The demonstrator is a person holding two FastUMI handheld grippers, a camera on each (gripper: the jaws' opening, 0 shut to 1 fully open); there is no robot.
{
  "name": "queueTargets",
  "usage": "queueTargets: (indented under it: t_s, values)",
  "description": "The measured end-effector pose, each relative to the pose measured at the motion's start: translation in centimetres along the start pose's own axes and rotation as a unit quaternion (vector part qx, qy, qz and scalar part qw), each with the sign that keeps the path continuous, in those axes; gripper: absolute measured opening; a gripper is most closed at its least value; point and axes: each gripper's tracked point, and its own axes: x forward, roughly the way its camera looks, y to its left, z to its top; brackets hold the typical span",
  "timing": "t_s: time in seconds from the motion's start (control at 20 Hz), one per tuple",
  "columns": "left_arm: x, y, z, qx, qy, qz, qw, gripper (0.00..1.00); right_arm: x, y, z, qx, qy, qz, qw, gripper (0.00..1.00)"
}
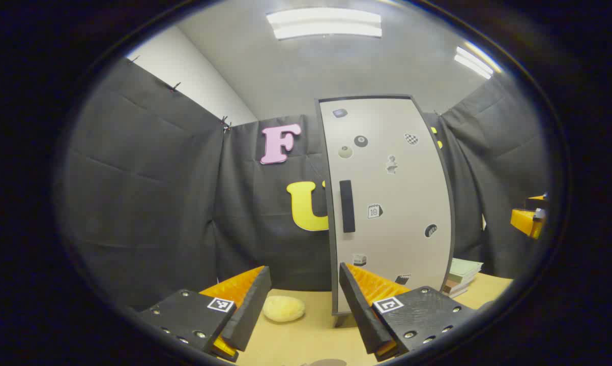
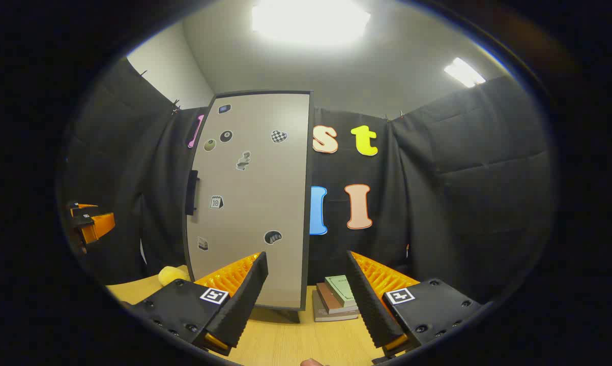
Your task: Open the cabinet door with the right hand, grasp the bottle in the cabinet with the left hand and place it on the coaster, then close the cabinet door with the right hand.
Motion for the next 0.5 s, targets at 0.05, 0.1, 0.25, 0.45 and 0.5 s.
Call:
queueTargets:
  t_s: [0.05, 0.1, 0.25, 0.45, 0.5]
  values:
    - [-0.2, 0.2, 0.1, 0.001, -0.003, -0.001, 1.000, 0.83, 0.1, 0.1, 0.1, -0.006, -0.004, 0.002, 1.000, 0.94]
    - [-0.3, 0.5, 0.4, 0.001, -0.008, -0.001, 1.000, 0.82, 0.0, 0.1, 0.2, -0.013, -0.006, -0.001, 1.000, 0.94]
    - [-0.5, 1.2, 0.0, 0.004, -0.006, -0.005, 1.000, 0.83, -0.4, 1.1, -0.2, -0.004, -0.001, 0.000, 1.000, 0.94]
    - [-0.5, 1.7, -0.3, 0.004, -0.001, -0.012, 1.000, 0.81, -0.7, 2.0, -0.3, 0.002, 0.004, -0.005, 1.000, 0.94]
    - [-0.5, 1.9, -0.2, 0.003, 0.000, -0.012, 1.000, 0.83, -0.7, 2.2, 0.0, 0.002, 0.002, -0.006, 1.000, 0.94]
